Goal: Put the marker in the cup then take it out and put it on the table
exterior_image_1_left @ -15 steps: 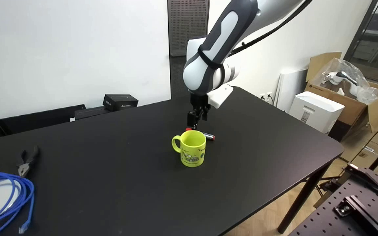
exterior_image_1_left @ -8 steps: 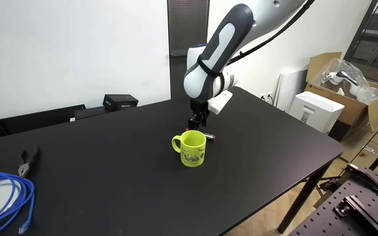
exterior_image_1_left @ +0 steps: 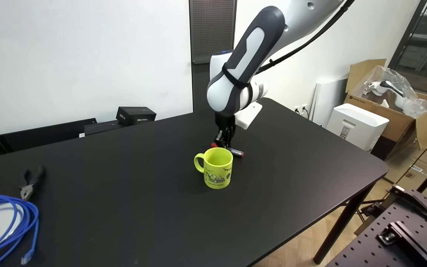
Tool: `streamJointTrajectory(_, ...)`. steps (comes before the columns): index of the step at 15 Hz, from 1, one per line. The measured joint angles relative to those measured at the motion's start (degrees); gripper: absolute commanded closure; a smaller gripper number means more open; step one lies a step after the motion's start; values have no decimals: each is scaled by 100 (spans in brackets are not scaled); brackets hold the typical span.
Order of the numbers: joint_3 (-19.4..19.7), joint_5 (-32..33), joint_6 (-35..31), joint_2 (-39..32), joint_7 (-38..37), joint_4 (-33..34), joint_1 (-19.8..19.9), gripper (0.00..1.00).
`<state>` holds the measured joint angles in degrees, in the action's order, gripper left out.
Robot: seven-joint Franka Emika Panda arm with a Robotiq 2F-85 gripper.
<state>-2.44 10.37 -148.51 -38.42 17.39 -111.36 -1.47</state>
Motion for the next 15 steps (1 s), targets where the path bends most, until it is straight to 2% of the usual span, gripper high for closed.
streamJointTrajectory(1,-1,0,34,1,0,11,-1,95)
streamJointTrajectory(7,5,-14,502,214,4,12,74,95)
streamJointTrajectory(15,73,323,2257,1762,-6,-140,-20,95)
